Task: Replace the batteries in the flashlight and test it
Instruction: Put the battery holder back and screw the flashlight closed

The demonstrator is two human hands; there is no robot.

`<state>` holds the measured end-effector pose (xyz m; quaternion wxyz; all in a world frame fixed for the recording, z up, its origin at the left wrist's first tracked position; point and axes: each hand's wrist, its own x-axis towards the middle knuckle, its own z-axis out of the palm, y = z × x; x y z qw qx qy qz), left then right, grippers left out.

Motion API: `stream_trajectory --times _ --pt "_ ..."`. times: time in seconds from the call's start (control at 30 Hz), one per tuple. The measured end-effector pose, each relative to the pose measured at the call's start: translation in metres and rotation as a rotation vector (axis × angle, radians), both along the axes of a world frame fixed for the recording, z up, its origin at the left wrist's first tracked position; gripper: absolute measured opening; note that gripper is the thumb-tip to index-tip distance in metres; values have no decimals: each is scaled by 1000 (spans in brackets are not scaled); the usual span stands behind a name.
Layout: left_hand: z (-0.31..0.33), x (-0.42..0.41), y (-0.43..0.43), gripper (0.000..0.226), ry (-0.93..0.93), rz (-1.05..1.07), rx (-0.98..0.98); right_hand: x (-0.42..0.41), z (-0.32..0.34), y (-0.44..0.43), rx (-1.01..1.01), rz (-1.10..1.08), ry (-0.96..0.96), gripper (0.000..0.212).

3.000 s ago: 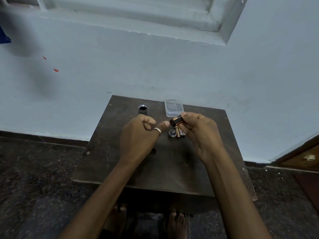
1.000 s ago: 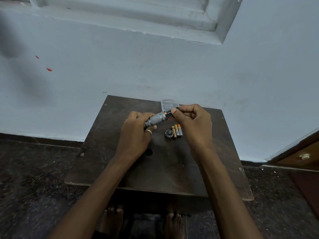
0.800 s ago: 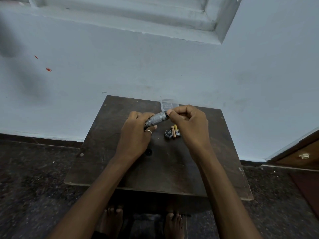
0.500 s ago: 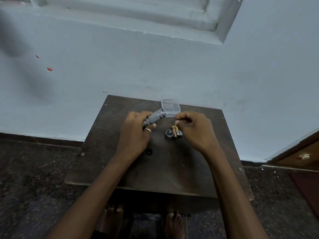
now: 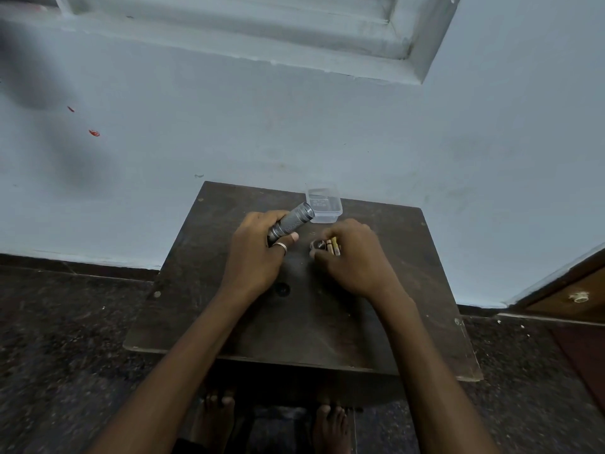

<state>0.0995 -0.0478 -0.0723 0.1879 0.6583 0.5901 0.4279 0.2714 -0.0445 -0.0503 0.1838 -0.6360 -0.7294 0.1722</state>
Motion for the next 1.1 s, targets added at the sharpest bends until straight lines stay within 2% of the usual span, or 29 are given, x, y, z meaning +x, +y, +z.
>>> stream_trajectory --times 0.13,0.2,0.27,0.37,0.5,0.67,0.73,0.9,1.1 --pt "0 0 0 33 -5 4 20 7 9 -1 -21 -159 619 21" --pt "0 -1 0 34 -3 1 23 8 12 -2 -50 -166 842 23" --pt "-1 -1 1 35 1 -1 24 5 18 -6 -85 -136 1015 22" --pt "-1 -1 1 35 4 -5 29 2 23 -9 -114 -79 1127 25" --pt "0 -1 0 36 19 -11 25 -2 21 -7 -86 -121 1197 31" --pt "0 -2 -1 37 28 -15 16 0 23 -8 -41 -149 1220 25" --pt "0 -1 -1 37 36 -14 11 3 23 -8 -31 -106 1132 27" --pt "1 -1 -2 36 76 -15 15 7 16 -4 36 4 724 30" --pt "0 -3 -2 35 117 -29 27 6 15 -2 80 1 621 30"
